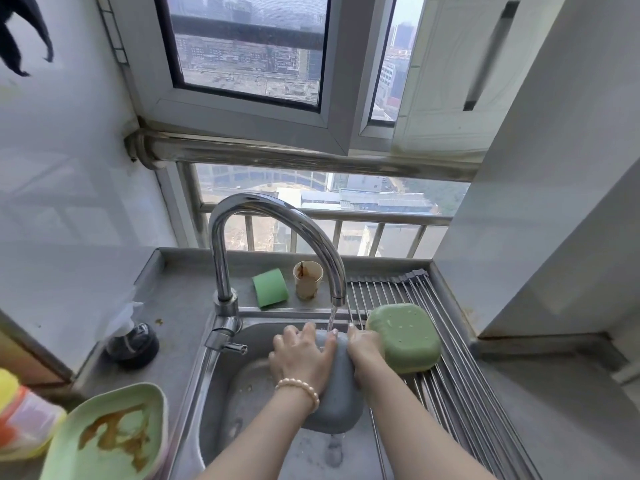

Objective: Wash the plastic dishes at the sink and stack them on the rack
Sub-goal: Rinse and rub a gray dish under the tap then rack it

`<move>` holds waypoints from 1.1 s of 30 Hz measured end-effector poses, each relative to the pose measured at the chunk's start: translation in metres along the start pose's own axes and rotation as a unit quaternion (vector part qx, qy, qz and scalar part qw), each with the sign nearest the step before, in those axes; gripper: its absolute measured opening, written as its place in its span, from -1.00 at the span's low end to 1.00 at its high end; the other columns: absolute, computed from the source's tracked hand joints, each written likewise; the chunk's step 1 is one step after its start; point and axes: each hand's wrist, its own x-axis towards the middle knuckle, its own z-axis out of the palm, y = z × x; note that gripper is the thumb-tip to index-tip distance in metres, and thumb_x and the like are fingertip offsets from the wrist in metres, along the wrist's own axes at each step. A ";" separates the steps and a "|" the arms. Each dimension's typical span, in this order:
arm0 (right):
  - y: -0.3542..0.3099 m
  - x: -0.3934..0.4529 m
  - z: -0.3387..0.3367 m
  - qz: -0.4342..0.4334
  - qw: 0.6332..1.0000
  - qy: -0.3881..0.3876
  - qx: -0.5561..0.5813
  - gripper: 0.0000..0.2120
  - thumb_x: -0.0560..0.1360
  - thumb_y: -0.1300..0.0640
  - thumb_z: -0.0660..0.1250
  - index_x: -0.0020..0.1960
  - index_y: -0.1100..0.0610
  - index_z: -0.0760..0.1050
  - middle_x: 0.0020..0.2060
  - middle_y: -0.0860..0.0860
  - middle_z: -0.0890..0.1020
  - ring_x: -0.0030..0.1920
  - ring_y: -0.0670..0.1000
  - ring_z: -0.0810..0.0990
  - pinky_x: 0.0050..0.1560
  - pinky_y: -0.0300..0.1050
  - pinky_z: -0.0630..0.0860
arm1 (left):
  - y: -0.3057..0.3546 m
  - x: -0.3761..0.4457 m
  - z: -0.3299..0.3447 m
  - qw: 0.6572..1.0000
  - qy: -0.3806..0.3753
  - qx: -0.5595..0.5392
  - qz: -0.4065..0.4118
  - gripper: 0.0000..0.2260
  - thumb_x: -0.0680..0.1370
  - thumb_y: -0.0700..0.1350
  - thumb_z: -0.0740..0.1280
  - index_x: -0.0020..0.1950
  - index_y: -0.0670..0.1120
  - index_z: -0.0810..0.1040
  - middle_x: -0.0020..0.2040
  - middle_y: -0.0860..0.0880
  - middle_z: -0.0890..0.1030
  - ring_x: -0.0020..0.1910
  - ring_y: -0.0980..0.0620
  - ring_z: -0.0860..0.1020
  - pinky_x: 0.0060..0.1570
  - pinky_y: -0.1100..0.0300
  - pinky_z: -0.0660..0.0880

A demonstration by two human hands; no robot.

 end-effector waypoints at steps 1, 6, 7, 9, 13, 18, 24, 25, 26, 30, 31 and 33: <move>0.003 0.000 0.001 0.004 1.000 0.007 -0.012 -0.61 0.61 0.00 0.16 0.22 0.29 0.49 0.15 0.21 0.57 0.16 0.18 0.55 0.06 -0.08 0.47 | 0.001 0.003 0.001 1.000 -0.015 0.004 0.012 -0.50 0.54 0.32 0.03 0.36 0.09 0.38 0.30 -0.07 0.42 0.26 -0.12 0.37 0.20 0.03 0.34; 0.009 0.000 0.012 -0.051 0.998 0.034 -0.032 -0.63 0.60 -0.04 0.17 -0.21 0.20 0.54 -0.20 0.11 0.58 -0.13 0.07 0.51 -0.01 -0.02 0.50 | -0.003 0.038 -0.011 0.986 -0.124 -0.088 -0.066 -0.51 0.53 0.23 0.18 0.25 -0.10 0.54 0.25 -0.16 0.54 0.23 -0.18 0.49 0.15 0.08 0.40; 0.006 -0.003 0.011 -0.058 0.997 0.040 -0.019 -0.62 0.59 -0.02 0.19 -0.29 0.18 0.49 -0.26 0.09 0.55 -0.16 0.06 0.48 -0.09 -0.07 0.45 | -0.004 0.046 -0.016 0.978 -0.145 -0.124 -0.085 -0.55 0.54 0.15 0.21 0.24 -0.14 0.56 0.25 -0.17 0.56 0.23 -0.17 0.50 0.14 0.11 0.42; 0.001 -0.006 0.006 -0.057 0.997 0.056 0.021 -0.58 0.58 0.02 0.21 -0.42 0.16 0.39 -0.39 0.05 0.48 -0.22 0.07 0.44 -0.15 -0.06 0.38 | -0.007 0.057 -0.023 0.962 -0.181 -0.174 -0.109 -0.62 0.59 0.01 0.21 0.27 -0.21 0.54 0.28 -0.19 0.54 0.27 -0.15 0.48 0.17 0.14 0.41; 0.013 0.005 0.013 -0.015 0.996 0.034 0.085 -0.57 0.52 -0.04 0.25 -0.43 0.18 0.41 -0.40 0.06 0.53 -0.20 0.10 0.53 -0.01 0.11 0.53 | -0.001 0.049 -0.021 0.980 -0.097 -0.147 -0.093 -0.61 0.64 0.04 0.09 0.26 -0.18 0.52 0.28 -0.18 0.53 0.27 -0.17 0.48 0.20 0.10 0.38; 0.022 0.019 0.018 0.037 0.992 0.015 0.122 -0.67 0.51 -0.06 0.29 -0.16 0.23 0.50 -0.13 0.09 0.62 0.03 0.16 0.61 0.09 0.09 0.56 | 0.011 0.010 -0.014 0.988 0.025 0.099 0.117 -0.59 0.62 0.17 -0.02 0.16 -0.01 0.51 0.23 -0.06 0.47 0.22 -0.10 0.38 0.13 0.03 0.35; 0.009 -0.012 0.014 -0.010 0.996 0.031 0.078 -0.61 0.57 -0.01 0.25 -0.36 0.17 0.49 -0.29 0.12 0.59 -0.17 0.10 0.55 -0.03 0.04 0.52 | 0.009 0.037 -0.021 0.996 -0.091 0.011 0.011 -0.65 0.57 0.04 0.11 0.21 -0.06 0.56 0.23 -0.10 0.56 0.22 -0.14 0.50 0.15 0.06 0.41; 0.006 -0.016 0.012 -0.017 0.996 0.036 0.074 -0.57 0.57 0.01 0.26 -0.44 0.16 0.44 -0.36 0.10 0.55 -0.22 0.10 0.51 -0.08 0.07 0.51 | 0.009 0.044 -0.025 0.990 -0.131 -0.030 -0.033 -0.65 0.55 0.01 0.16 0.22 -0.09 0.56 0.25 -0.12 0.56 0.23 -0.15 0.51 0.15 0.07 0.42; 0.005 -0.016 0.011 -0.022 0.996 0.039 0.076 -0.54 0.56 0.02 0.27 -0.48 0.16 0.40 -0.42 0.09 0.53 -0.26 0.09 0.49 -0.10 0.10 0.51 | 0.008 0.049 -0.028 0.984 -0.161 -0.058 -0.058 -0.65 0.54 0.01 0.19 0.23 -0.12 0.55 0.26 -0.14 0.56 0.23 -0.15 0.51 0.16 0.09 0.43; 0.000 -0.011 0.004 0.005 0.993 0.047 0.110 -0.63 0.56 0.04 0.28 -0.36 0.21 0.49 -0.32 0.09 0.56 -0.17 0.08 0.53 -0.05 0.08 0.50 | 0.016 0.047 -0.022 0.997 -0.079 0.009 0.026 -0.64 0.59 0.06 0.12 0.17 -0.10 0.58 0.19 -0.13 0.59 0.18 -0.15 0.53 0.10 0.09 0.44; 0.001 -0.010 0.002 0.022 0.990 0.042 0.132 -0.67 0.56 0.05 0.28 -0.24 0.27 0.54 -0.24 0.10 0.59 -0.11 0.10 0.55 -0.02 0.03 0.51 | 0.019 0.038 -0.019 0.994 -0.025 0.058 0.089 -0.62 0.61 0.07 0.06 0.15 -0.09 0.58 0.17 -0.12 0.59 0.17 -0.13 0.53 0.09 0.08 0.43; 0.004 -0.005 0.001 0.049 0.979 0.040 0.192 -0.69 0.55 0.07 0.31 -0.02 0.36 0.58 -0.09 0.15 0.64 -0.02 0.15 0.60 0.09 0.06 0.55 | 0.018 0.019 -0.013 0.971 0.063 0.105 0.208 -0.57 0.60 0.11 -0.04 0.10 -0.05 0.56 0.10 -0.07 0.57 0.12 -0.10 0.50 0.08 0.05 0.40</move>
